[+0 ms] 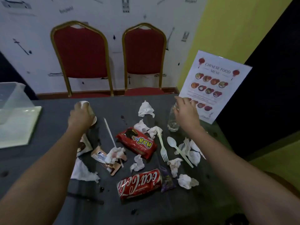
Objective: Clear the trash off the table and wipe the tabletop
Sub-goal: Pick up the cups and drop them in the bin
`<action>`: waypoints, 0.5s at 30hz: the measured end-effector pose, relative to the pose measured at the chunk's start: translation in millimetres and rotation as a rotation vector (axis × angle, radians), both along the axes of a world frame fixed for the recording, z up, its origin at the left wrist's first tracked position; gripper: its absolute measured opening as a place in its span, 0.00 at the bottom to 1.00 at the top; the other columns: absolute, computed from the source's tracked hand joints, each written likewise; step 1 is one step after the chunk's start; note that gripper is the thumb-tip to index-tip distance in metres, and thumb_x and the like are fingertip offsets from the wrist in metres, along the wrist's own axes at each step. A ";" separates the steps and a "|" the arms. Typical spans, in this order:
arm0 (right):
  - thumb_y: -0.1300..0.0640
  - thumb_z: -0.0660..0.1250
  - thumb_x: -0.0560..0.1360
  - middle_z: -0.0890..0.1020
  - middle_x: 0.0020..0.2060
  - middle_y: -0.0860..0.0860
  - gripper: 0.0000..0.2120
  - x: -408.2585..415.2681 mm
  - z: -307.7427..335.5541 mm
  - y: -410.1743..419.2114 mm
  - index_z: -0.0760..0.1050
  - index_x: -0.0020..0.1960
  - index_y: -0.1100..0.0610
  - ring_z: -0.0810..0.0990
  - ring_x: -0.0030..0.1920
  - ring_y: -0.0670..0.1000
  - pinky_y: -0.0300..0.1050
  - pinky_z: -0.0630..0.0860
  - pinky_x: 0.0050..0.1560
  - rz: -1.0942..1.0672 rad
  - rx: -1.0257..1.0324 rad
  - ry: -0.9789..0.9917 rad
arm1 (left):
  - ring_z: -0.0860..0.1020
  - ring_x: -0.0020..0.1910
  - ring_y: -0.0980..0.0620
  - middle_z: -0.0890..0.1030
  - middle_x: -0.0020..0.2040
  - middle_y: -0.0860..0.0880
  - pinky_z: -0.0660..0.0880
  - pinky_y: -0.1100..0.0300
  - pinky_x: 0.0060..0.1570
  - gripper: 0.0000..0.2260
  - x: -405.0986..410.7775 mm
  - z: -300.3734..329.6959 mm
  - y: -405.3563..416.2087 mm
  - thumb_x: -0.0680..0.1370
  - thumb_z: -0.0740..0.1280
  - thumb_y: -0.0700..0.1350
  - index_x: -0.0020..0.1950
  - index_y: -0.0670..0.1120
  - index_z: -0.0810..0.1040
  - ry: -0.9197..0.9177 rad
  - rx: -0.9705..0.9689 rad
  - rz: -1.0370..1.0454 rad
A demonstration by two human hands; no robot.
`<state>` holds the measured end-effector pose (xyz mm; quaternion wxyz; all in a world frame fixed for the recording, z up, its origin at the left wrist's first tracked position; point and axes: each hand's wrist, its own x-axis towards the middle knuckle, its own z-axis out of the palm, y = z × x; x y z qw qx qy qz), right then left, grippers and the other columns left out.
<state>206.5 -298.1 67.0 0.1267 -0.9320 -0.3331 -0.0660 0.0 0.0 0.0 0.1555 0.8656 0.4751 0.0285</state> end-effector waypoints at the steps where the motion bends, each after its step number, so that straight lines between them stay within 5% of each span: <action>1: 0.55 0.60 0.79 0.73 0.64 0.56 0.20 0.1 0.6 1.0 0.66 0.70 0.56 0.68 0.63 0.58 0.51 0.68 0.61 -0.002 0.025 0.024 | 0.68 0.60 0.30 0.61 0.68 0.37 0.70 0.39 0.58 0.18 1.2 2.9 -0.4 0.79 0.61 0.47 0.66 0.42 0.67 -0.047 0.034 0.011; 5: 0.54 0.66 0.77 0.76 0.58 0.56 0.17 -5.2 5.5 8.4 0.72 0.64 0.57 0.73 0.58 0.56 0.51 0.74 0.57 0.022 0.156 0.094 | 0.72 0.55 0.30 0.64 0.66 0.35 0.71 0.42 0.57 0.09 -0.1 7.1 -2.1 0.78 0.62 0.43 0.52 0.37 0.74 -0.093 0.060 0.006; 15: 0.55 0.74 0.69 0.79 0.45 0.53 0.11 -101.3 94.7 103.1 0.80 0.49 0.58 0.75 0.43 0.46 0.33 0.67 0.45 0.507 0.724 0.107 | 0.76 0.54 0.36 0.75 0.58 0.40 0.73 0.46 0.49 0.20 -108.5 55.8 -52.3 0.72 0.69 0.48 0.61 0.42 0.71 -0.255 0.219 0.143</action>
